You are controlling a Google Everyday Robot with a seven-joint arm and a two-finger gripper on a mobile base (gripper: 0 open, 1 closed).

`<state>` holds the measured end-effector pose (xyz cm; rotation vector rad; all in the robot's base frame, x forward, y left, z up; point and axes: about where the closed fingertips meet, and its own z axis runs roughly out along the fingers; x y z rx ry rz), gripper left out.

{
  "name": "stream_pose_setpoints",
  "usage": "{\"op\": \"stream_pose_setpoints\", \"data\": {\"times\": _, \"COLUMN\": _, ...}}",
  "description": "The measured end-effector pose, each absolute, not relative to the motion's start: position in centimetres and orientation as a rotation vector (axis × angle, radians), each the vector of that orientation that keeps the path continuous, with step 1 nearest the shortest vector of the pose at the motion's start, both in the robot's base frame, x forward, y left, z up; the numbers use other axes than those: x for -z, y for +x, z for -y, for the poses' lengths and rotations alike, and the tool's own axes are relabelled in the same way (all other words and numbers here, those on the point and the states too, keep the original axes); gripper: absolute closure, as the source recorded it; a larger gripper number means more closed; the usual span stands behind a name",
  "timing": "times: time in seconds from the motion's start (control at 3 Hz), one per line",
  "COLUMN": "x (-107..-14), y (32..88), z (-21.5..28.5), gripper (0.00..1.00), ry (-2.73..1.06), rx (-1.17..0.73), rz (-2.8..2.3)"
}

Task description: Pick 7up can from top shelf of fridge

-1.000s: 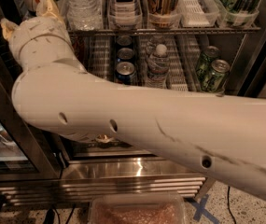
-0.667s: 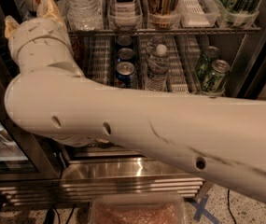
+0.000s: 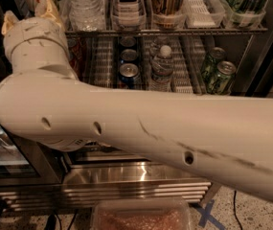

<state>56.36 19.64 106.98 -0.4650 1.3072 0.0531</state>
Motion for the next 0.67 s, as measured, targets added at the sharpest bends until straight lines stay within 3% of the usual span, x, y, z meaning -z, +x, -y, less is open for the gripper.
{"op": "stream_pose_setpoints", "data": {"times": 0.67, "x": -107.56, "y": 57.62, "z": -20.07, "gripper": 0.37, "ry": -0.408, "rx": -0.065, "rz": -1.298}}
